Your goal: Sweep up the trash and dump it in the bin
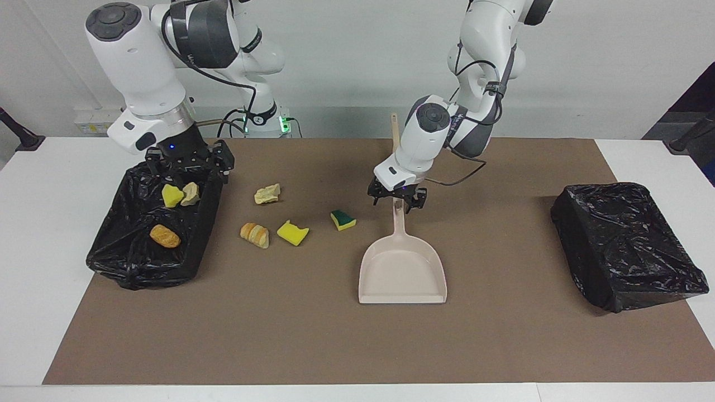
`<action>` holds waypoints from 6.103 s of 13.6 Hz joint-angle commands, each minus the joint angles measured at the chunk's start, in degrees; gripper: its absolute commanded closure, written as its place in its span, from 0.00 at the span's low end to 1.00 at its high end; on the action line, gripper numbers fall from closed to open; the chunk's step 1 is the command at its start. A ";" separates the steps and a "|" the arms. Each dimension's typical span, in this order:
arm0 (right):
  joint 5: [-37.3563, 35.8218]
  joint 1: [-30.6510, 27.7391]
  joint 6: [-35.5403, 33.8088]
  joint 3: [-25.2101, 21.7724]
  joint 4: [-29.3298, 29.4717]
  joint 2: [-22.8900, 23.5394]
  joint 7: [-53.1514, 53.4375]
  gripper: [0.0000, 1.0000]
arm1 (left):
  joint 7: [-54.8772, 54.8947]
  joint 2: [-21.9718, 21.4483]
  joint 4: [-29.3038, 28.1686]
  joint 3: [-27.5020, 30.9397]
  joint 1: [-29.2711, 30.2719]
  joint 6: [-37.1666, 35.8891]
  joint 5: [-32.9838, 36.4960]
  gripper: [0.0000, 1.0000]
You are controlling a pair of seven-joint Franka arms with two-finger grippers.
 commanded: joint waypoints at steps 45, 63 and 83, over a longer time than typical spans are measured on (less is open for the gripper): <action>9.24 57.38 29.87 2.33 -36.47 -0.42 61.60 0.98 | 88.62 -5.80 1.03 12.52 8.42 -9.37 13.60 1.00; -3.67 21.45 12.46 1.80 -31.37 -6.67 43.77 1.00 | 65.53 -10.89 -8.63 4.61 1.74 -9.63 13.33 1.00; 2.61 14.04 22.04 2.33 -36.56 0.45 8.88 1.00 | 57.68 -9.31 -8.46 -0.05 1.82 -11.47 12.89 1.00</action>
